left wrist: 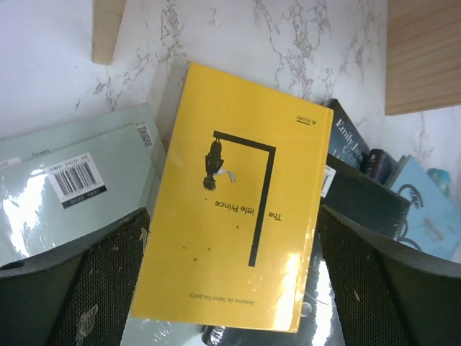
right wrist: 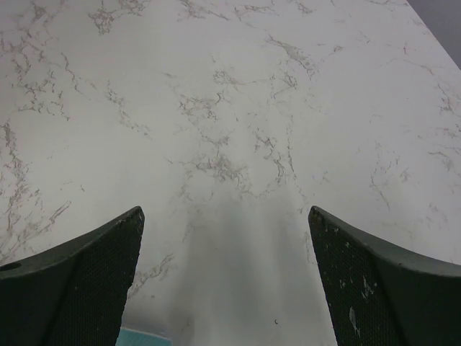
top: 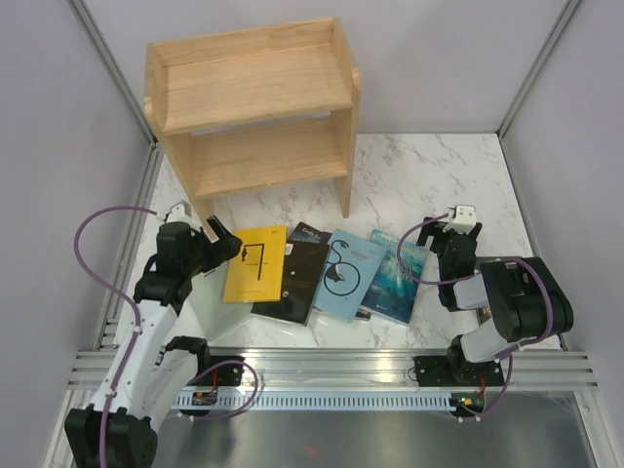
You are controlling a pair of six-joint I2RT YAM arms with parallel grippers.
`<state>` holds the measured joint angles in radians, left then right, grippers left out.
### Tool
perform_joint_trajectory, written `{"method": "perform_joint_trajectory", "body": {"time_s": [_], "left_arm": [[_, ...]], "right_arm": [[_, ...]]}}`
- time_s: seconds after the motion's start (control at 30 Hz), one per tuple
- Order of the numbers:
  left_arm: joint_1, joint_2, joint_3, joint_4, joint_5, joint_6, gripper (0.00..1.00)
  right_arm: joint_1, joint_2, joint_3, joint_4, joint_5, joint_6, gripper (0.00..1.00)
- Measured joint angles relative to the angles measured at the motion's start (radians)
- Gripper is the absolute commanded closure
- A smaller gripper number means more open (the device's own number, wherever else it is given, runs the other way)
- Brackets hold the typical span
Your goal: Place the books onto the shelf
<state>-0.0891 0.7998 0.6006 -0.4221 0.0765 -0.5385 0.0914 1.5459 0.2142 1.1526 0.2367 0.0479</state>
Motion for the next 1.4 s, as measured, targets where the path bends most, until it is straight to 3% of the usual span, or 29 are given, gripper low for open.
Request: {"method": "perform_joint_trajectory", "body": {"time_s": [0.17, 0.43, 0.53, 0.63, 1.03, 1.13, 1.27, 1.4], "left_arm": [[0.000, -0.080, 0.021, -0.112, -0.013, -0.088, 0.00], [0.000, -0.106, 0.029, -0.167, 0.042, -0.098, 0.00], [0.000, -0.093, 0.029, -0.174, 0.065, -0.099, 0.02], [0.000, -0.058, 0.029, -0.174, 0.111, -0.099, 0.09], [0.000, -0.034, 0.046, -0.240, 0.205, -0.099, 0.09], [0.000, -0.061, 0.048, -0.252, 0.218, -0.102, 0.09], [0.000, -0.061, 0.048, -0.266, 0.238, -0.113, 0.09], [0.000, -0.032, 0.053, -0.310, 0.220, -0.122, 0.09]], "right_arm": [[0.000, 0.000, 0.000, 0.000, 0.000, 0.000, 0.02], [0.000, 0.000, 0.000, 0.000, 0.000, 0.000, 0.02], [0.000, 0.000, 0.000, 0.000, 0.000, 0.000, 0.02], [0.000, 0.000, 0.000, 0.000, 0.000, 0.000, 0.02], [0.000, -0.003, 0.000, -0.003, 0.002, 0.002, 0.02], [0.000, -0.084, 0.003, -0.078, 0.023, 0.009, 0.02], [0.015, -0.309, 0.039, -0.245, 0.026, 0.010, 0.02], [0.084, -0.539, 0.222, -0.592, 0.009, 0.152, 0.02]]}}
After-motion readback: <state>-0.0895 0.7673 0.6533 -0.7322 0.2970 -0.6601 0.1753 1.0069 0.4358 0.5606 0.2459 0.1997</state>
